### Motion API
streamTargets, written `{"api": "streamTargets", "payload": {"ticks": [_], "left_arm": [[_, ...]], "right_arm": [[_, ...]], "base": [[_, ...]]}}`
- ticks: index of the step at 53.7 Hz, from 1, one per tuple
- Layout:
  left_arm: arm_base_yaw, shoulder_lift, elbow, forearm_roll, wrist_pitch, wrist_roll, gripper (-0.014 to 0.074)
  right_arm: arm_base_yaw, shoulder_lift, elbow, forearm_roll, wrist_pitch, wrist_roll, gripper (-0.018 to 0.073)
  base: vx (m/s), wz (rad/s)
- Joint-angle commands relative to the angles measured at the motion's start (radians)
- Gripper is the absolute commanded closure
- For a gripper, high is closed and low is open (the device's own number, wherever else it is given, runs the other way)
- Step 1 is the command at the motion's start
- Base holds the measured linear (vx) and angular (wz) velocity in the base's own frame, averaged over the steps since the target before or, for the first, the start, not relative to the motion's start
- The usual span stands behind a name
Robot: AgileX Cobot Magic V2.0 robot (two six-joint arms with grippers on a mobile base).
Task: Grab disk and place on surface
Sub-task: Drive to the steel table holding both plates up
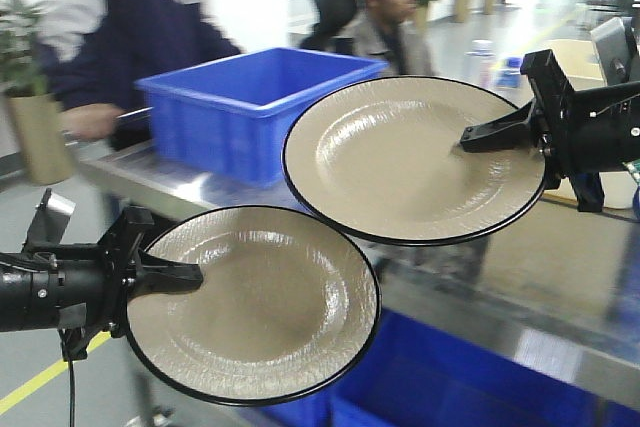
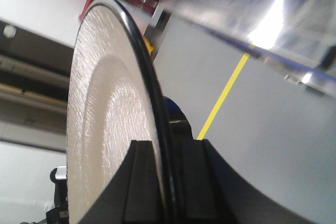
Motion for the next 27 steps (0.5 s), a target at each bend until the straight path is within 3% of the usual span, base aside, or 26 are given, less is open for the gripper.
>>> {"api": "streamTargets", "payload": {"ticks": [1, 27], "left_arm": [[-0.005, -0.046, -0.035, -0.114, 0.026, -0.015, 0.0598], [-0.005, -0.046, -0.035, -0.114, 0.026, -0.015, 0.0598]], "right_arm": [[-0.005, -0.057, -0.04, 0.123, -0.041, 0.003, 0.0567], [-0.005, -0.057, -0.04, 0.123, -0.041, 0.003, 0.0567]], "base": [[0.28, -0.72], [0.25, -0.59]]}}
